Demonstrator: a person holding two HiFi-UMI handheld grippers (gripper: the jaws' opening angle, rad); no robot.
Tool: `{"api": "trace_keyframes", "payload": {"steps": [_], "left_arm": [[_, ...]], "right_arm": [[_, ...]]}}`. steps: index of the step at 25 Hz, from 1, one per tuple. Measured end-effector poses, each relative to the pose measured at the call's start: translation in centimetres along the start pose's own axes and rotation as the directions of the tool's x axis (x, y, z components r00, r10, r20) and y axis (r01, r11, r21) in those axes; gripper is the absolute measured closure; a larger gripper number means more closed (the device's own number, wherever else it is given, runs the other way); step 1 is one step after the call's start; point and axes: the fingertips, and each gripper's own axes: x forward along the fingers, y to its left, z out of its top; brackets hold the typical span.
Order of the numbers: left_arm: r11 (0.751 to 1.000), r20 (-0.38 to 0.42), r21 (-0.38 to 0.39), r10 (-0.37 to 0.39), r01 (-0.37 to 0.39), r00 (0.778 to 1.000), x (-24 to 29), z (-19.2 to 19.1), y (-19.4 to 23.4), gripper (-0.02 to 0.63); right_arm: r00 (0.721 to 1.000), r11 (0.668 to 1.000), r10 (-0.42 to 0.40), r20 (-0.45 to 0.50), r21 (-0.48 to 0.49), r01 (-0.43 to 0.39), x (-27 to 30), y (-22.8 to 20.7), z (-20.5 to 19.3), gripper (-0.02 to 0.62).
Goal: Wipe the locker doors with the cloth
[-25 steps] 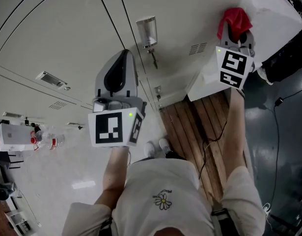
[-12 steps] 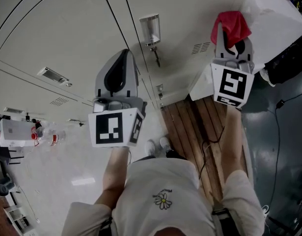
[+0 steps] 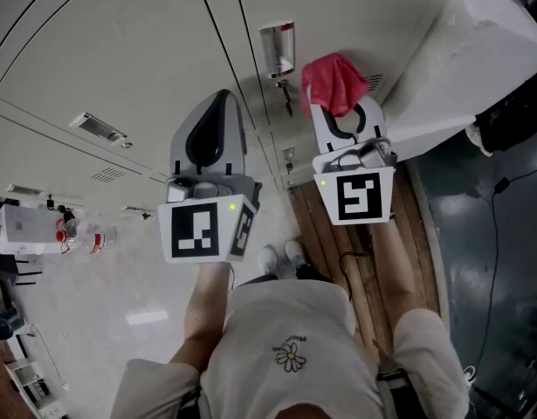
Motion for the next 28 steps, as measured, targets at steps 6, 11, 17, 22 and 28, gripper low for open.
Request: {"api": "trace_keyframes", "payload": {"steps": [6, 11, 17, 22, 28], "left_arm": [[1.000, -0.006, -0.004, 0.002, -0.002, 1.000, -0.1, -0.5, 0.0, 0.591], [1.000, -0.017, -0.013, 0.006, -0.006, 1.000, 0.1, -1.1, -0.2, 0.591], [1.000, -0.027, -0.011, 0.013, -0.013, 1.000, 0.2, -1.4, 0.0, 0.591], [1.000, -0.031, -0.008, 0.019, -0.019, 0.999, 0.5, -1.7, 0.3, 0.591], [1.000, -0.031, -0.011, 0.000, -0.001, 1.000, 1.2, -2.1, -0.4, 0.591]], "right_arm": [[0.999, 0.999, 0.039, 0.003, 0.013, -0.039, 1.4, 2.2, -1.1, 0.563], [0.999, 0.999, 0.053, -0.001, 0.006, -0.053, 2.4, 2.7, -1.6, 0.563], [0.998, 0.998, 0.056, -0.001, 0.007, -0.056, 3.0, 3.1, -2.0, 0.563], [0.999, 0.999, 0.034, -0.002, -0.011, -0.034, 3.2, 2.2, -2.5, 0.563], [0.999, 0.999, -0.034, -0.024, -0.032, 0.034, 2.5, -1.0, -4.1, 0.563]]}}
